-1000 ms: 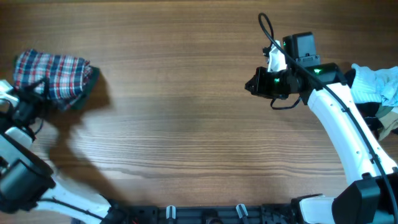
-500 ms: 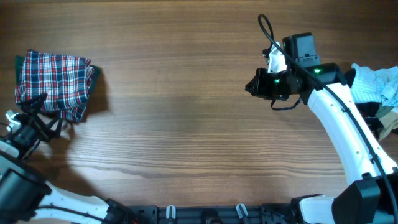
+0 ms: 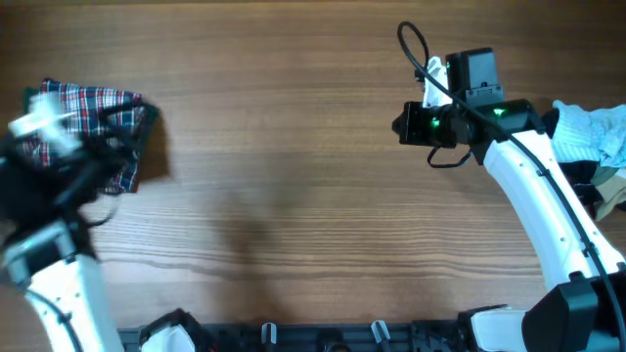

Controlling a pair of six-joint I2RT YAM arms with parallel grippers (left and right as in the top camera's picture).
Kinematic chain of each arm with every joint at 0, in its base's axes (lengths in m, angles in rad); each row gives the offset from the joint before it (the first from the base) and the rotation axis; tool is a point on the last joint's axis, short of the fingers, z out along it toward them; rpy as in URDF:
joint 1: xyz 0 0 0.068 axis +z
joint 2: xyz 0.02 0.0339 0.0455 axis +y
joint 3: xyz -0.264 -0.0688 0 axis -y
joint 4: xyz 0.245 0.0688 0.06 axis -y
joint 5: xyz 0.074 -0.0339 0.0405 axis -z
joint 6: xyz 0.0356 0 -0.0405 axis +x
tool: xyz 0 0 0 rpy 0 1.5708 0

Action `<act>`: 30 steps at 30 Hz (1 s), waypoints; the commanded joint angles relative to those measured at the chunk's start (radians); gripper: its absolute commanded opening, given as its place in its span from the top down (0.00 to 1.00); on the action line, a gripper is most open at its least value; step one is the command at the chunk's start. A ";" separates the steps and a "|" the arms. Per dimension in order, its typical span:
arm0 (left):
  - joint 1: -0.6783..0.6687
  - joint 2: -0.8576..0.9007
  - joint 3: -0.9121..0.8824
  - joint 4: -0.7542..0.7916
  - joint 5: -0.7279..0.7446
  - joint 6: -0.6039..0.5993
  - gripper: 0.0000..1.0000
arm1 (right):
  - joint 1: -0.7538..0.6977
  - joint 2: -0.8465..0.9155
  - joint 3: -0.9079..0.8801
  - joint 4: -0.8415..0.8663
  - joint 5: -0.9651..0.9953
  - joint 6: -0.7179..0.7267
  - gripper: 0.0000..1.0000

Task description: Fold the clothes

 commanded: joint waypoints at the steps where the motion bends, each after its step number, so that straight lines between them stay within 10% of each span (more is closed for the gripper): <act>1: -0.402 0.029 0.059 -0.120 -0.460 0.134 0.01 | 0.002 0.009 0.024 0.023 0.064 -0.049 0.93; 7: -0.918 0.156 0.276 -0.295 -1.158 0.163 0.00 | 0.002 -0.080 0.188 0.018 0.069 -0.194 0.88; 8: -0.929 0.163 0.276 -0.294 -1.183 0.163 0.00 | 0.002 -0.106 0.190 0.037 0.069 -0.204 0.78; 10: -0.930 0.182 0.276 -0.299 -1.186 0.163 0.00 | 0.002 -0.121 0.190 0.052 0.095 -0.206 0.01; 30: -0.930 0.193 0.276 -0.317 -1.185 0.162 0.00 | 0.002 -0.270 0.183 -0.086 0.234 -0.290 0.00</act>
